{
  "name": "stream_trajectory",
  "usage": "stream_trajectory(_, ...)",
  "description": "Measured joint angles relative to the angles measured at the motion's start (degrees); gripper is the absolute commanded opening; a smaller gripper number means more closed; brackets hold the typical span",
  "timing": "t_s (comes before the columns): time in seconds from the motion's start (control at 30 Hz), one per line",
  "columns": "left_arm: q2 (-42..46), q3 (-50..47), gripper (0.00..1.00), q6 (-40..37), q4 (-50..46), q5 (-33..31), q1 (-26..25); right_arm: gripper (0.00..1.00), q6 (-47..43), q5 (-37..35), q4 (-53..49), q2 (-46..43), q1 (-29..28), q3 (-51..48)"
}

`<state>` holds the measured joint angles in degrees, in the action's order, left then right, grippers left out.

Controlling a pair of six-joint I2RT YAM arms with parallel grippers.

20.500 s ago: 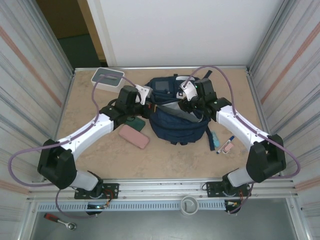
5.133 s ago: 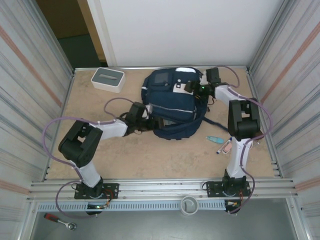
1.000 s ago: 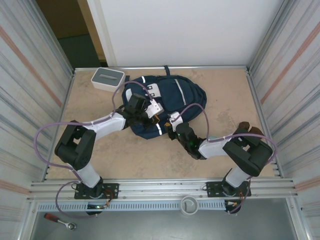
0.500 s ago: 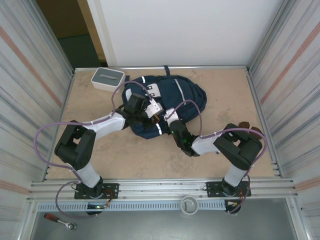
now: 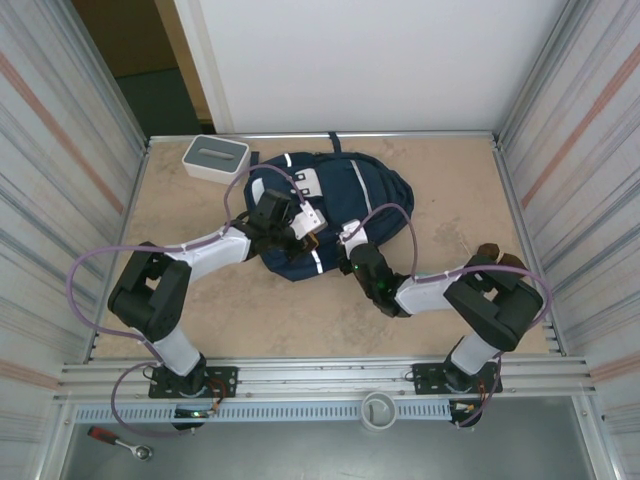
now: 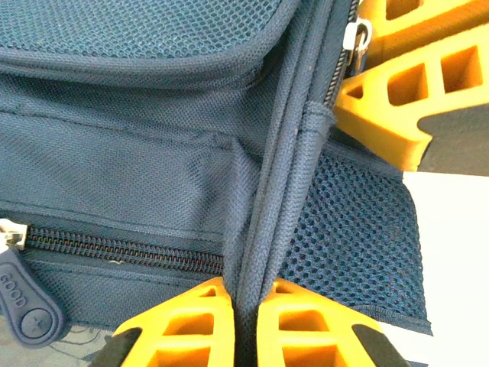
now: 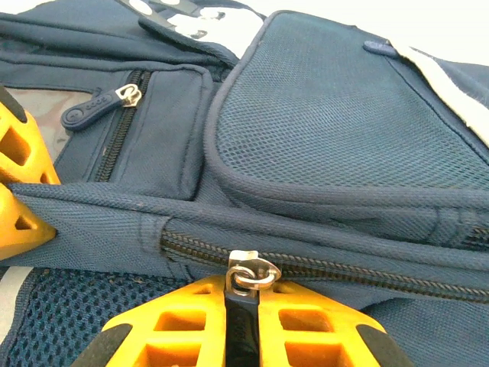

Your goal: Pack books, pencil case, and school supplies into a backpack

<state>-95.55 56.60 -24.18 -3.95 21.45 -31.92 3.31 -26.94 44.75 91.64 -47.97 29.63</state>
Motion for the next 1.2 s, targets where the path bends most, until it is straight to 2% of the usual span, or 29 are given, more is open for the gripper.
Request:
stream_trajectory(0.27,0.0,0.0,0.09,-0.2,-0.1,0.0,-0.1,0.0,3.6,13.6,-3.4,-4.5,6.1,-1.4)
stream_trajectory(0.53,0.3,-0.2,0.09,-0.6,0.0,0.0,-0.1,0.0,6.2,23.3,-6.1,-6.6,11.3,-1.7)
stream_trajectory(0.93,2.4,-1.8,0.08,-1.5,-0.5,-0.4,0.2,0.0,9.9,40.7,-12.6,-11.8,24.4,-3.6)
stream_trajectory(1.2,3.7,-3.3,0.09,-2.9,-0.5,-0.5,0.7,0.0,13.0,46.8,-16.2,-12.3,29.6,-3.5)
